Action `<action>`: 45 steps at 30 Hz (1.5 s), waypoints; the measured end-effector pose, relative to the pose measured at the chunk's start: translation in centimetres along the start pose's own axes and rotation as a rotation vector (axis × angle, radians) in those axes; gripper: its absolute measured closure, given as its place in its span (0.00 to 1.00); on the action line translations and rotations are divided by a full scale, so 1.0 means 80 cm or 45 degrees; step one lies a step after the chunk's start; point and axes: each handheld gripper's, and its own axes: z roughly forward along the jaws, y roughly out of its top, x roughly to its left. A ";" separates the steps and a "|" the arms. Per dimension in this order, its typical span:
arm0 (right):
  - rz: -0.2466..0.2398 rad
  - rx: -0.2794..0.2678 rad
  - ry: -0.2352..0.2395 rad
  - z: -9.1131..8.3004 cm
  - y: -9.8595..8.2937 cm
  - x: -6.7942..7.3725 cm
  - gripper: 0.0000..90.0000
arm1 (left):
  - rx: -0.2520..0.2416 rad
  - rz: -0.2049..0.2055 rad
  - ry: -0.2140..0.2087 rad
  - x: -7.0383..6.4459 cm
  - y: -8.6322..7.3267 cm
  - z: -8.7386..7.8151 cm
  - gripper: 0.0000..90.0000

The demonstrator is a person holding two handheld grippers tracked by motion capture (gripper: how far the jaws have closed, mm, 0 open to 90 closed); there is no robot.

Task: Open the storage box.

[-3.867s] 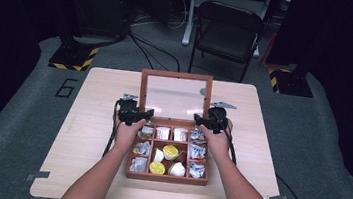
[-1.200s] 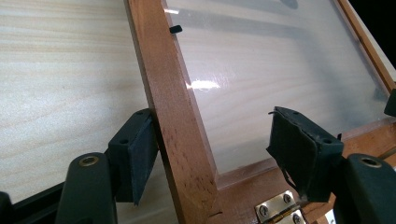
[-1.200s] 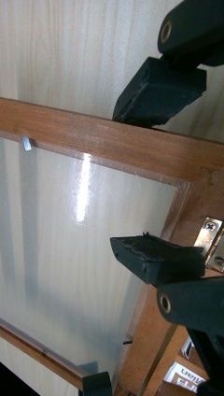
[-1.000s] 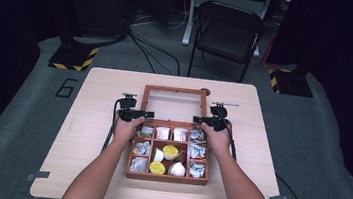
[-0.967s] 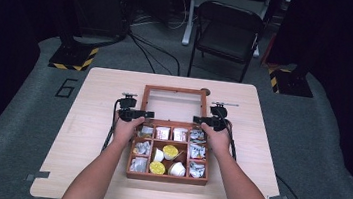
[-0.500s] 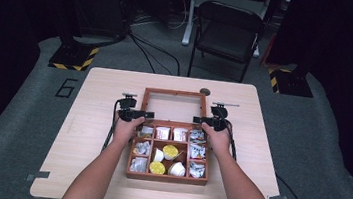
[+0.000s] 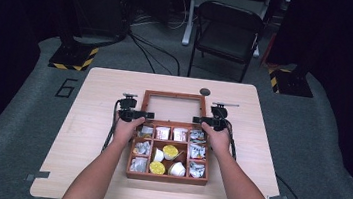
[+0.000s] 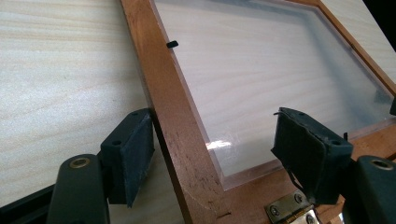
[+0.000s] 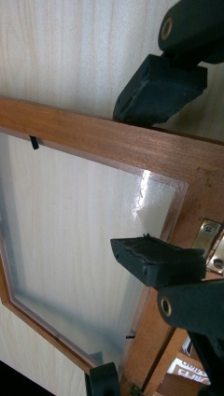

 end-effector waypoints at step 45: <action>-0.262 -0.068 0.027 -0.060 -0.016 0.048 0.40 | -0.054 0.059 -0.011 -0.013 0.004 -0.061 0.37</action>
